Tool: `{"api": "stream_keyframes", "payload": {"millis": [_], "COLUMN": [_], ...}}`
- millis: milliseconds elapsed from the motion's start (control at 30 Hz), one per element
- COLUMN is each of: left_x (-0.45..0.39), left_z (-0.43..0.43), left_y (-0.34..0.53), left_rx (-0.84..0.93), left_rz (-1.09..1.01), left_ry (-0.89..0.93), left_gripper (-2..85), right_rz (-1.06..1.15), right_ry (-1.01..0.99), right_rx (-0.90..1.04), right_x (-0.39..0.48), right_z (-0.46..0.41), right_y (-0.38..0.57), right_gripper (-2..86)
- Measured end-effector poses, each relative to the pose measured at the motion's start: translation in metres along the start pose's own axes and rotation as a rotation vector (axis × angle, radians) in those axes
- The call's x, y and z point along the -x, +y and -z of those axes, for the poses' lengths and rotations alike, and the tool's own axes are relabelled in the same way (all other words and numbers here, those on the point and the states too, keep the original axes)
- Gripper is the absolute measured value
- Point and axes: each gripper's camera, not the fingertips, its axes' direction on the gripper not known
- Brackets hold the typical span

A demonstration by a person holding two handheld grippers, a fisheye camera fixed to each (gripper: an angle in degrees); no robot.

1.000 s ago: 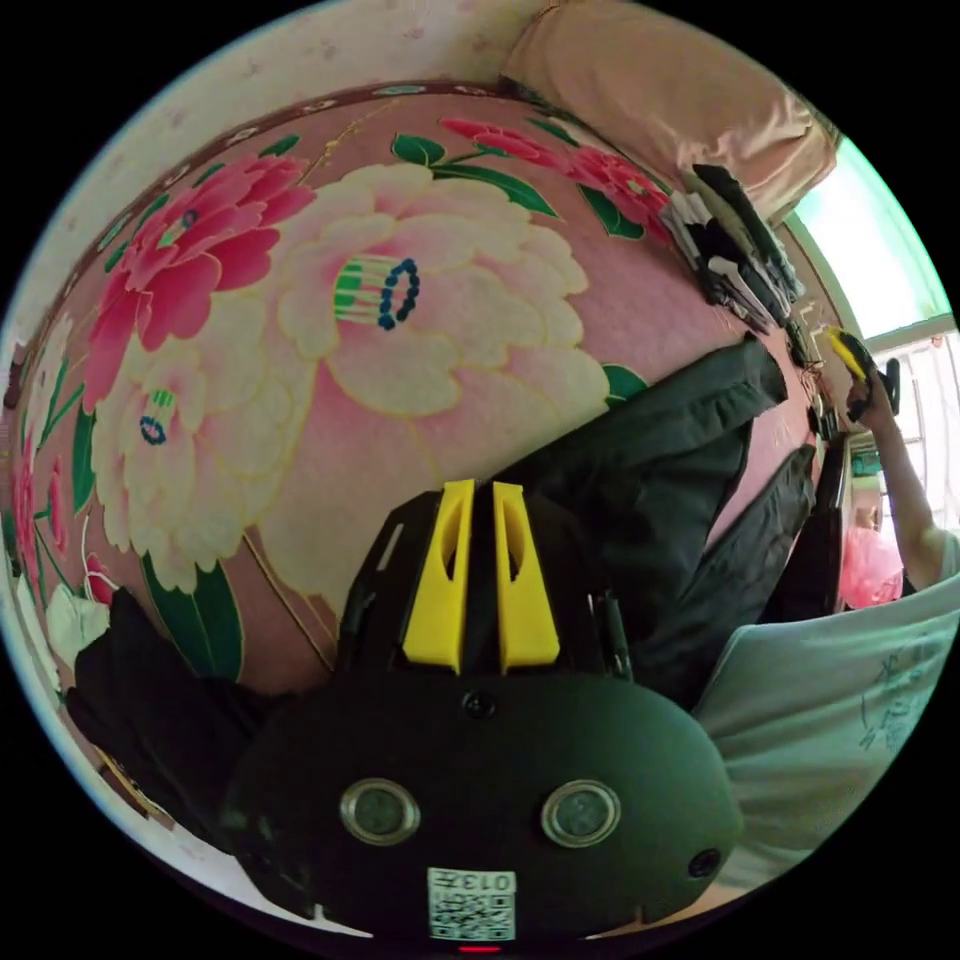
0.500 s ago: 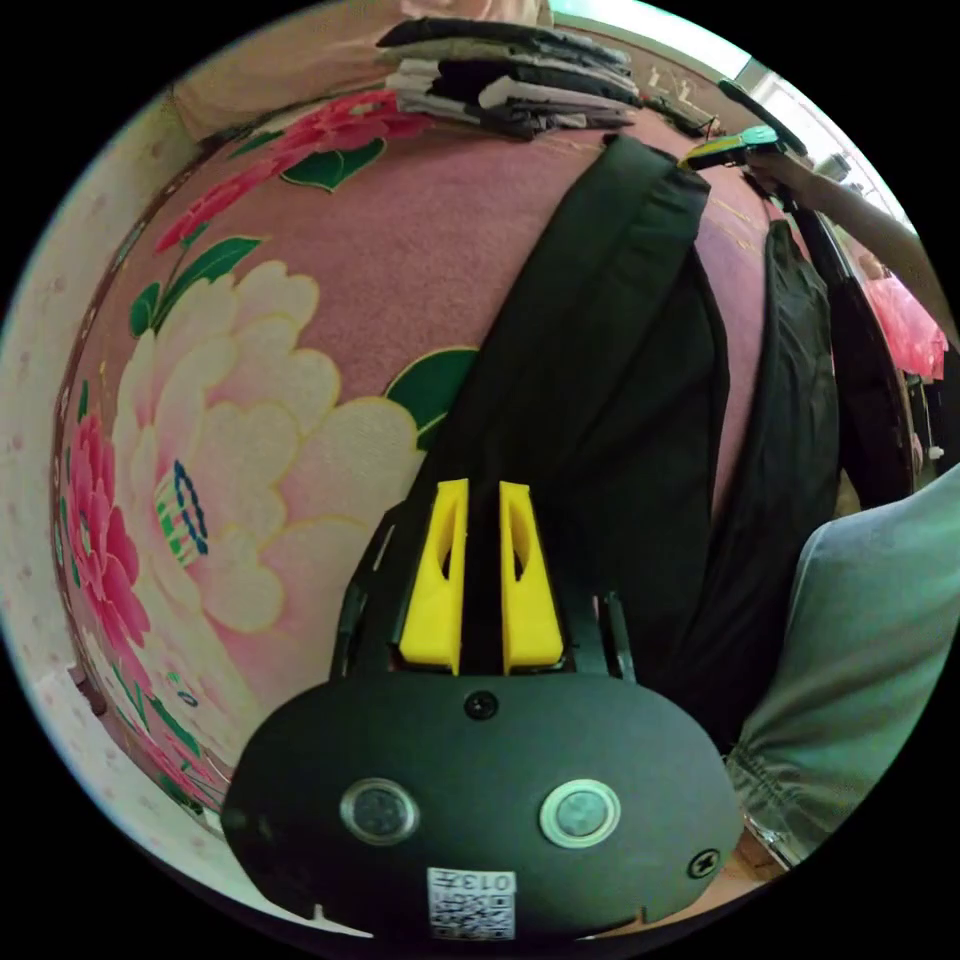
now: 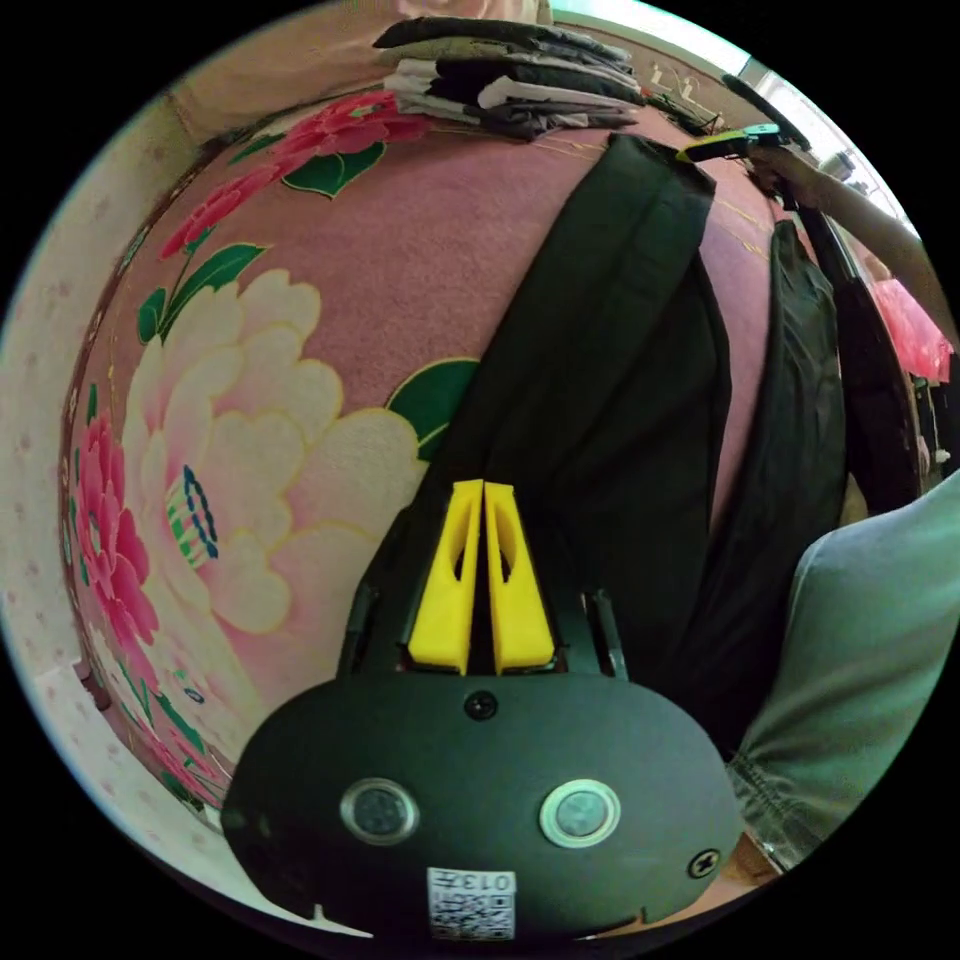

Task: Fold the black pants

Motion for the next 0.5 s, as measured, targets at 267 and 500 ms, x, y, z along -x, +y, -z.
{"api": "stream_keyframes", "payload": {"millis": [267,500], "left_x": [0.031,0.088], "left_z": [0.042,0.022], "left_y": [0.012,0.016], "left_rx": [-0.171,-0.153], "left_rz": [0.099,0.507], "left_ry": [0.055,0.207], "left_gripper": [0.3,6.6], "right_rz": [0.116,0.004], "right_ry": [0.003,-0.167], "right_rx": [-0.293,-0.301], "right_x": [0.022,0.023], "right_z": [0.096,0.077], "right_y": [-0.024,-0.074], "right_gripper": [3.8,9.4]}}
